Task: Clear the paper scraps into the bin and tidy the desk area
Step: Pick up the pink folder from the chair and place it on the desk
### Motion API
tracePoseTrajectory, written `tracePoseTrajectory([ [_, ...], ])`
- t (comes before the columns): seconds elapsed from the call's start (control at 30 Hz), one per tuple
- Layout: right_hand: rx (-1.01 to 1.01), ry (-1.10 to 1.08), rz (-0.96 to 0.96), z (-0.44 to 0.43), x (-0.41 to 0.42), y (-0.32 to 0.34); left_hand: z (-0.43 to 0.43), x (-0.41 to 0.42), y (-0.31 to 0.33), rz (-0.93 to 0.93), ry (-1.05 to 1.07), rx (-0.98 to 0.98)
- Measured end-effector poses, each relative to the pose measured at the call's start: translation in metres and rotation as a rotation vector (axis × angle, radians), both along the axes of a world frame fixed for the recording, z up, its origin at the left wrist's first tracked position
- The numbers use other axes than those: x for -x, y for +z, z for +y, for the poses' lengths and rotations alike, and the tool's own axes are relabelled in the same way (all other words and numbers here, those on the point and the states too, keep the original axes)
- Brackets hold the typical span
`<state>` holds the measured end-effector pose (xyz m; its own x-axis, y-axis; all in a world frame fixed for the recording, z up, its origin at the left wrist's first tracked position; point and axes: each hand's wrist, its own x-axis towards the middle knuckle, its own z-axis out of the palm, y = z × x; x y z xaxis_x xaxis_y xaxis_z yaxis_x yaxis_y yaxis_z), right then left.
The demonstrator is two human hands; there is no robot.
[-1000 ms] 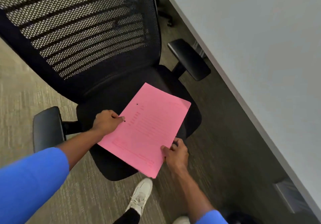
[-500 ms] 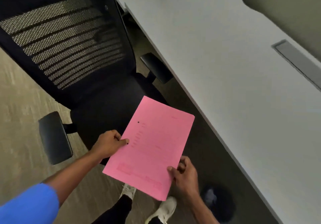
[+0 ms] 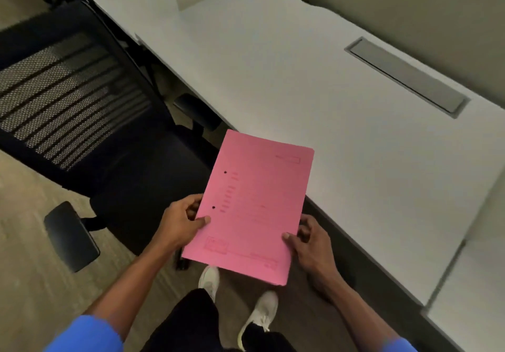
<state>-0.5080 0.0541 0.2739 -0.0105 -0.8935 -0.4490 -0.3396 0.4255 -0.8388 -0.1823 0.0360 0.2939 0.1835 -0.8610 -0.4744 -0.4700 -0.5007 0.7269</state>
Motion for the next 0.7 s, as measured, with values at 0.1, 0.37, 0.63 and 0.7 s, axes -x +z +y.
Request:
tracePoseTrajectory([
  [0.1, 0.040, 0.026, 0.022, -0.010, 0.022, 0.013, -0.002, 0.022, 0.006, 0.016, 0.001, 0.047],
  [0.37, 0.106, -0.037, 0.089, -0.082, 0.029, 0.034, -0.080, 0.033, 0.020, 0.077, -0.022, 0.111],
  [0.63, 0.104, -0.126, 0.109, -0.106, 0.010, 0.031, -0.127, 0.018, 0.022, 0.048, -0.069, 0.159],
  [0.7, 0.118, -0.161, 0.107, -0.131, -0.005, 0.032, -0.163, 0.005, 0.025, 0.035, -0.087, 0.176],
])
